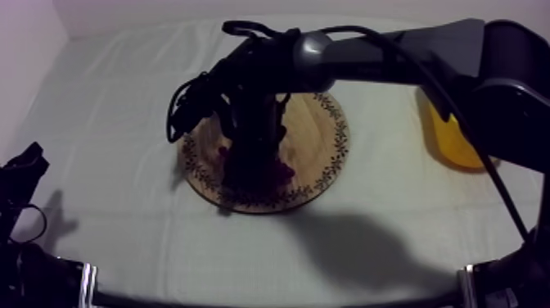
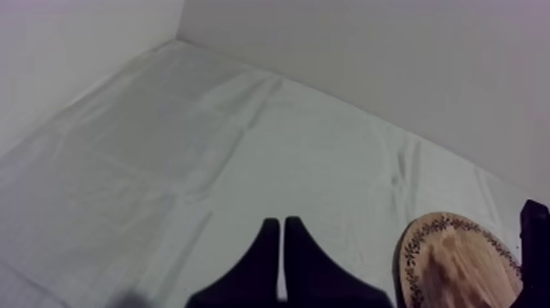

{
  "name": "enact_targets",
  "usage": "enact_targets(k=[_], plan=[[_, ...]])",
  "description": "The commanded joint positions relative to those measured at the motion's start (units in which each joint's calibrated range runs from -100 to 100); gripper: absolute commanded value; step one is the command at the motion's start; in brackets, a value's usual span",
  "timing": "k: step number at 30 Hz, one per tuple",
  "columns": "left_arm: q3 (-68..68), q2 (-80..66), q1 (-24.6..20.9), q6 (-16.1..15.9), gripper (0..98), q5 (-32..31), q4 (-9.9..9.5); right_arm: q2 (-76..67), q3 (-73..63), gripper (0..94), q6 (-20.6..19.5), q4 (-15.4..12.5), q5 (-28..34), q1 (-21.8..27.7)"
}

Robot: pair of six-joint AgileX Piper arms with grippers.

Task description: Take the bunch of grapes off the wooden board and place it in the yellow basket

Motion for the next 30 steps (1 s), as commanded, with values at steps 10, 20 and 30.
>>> enact_targets(k=[10, 20, 30], plan=[[0.0, 0.0, 0.0, 0.0, 0.0, 0.0, 0.01, -4.8, -2.2, 30.5, 1.3, 0.7, 2.7, 0.7], [0.0, 0.0, 0.0, 0.0, 0.0, 0.0, 0.01, -15.0, -8.1, 30.6, 5.6, 1.2, 10.8, 1.1], [0.0, 0.0, 0.0, 0.0, 0.0, 0.0, 0.01, -21.9, -13.7, 32.2, 9.7, 1.2, 16.5, 1.5]])
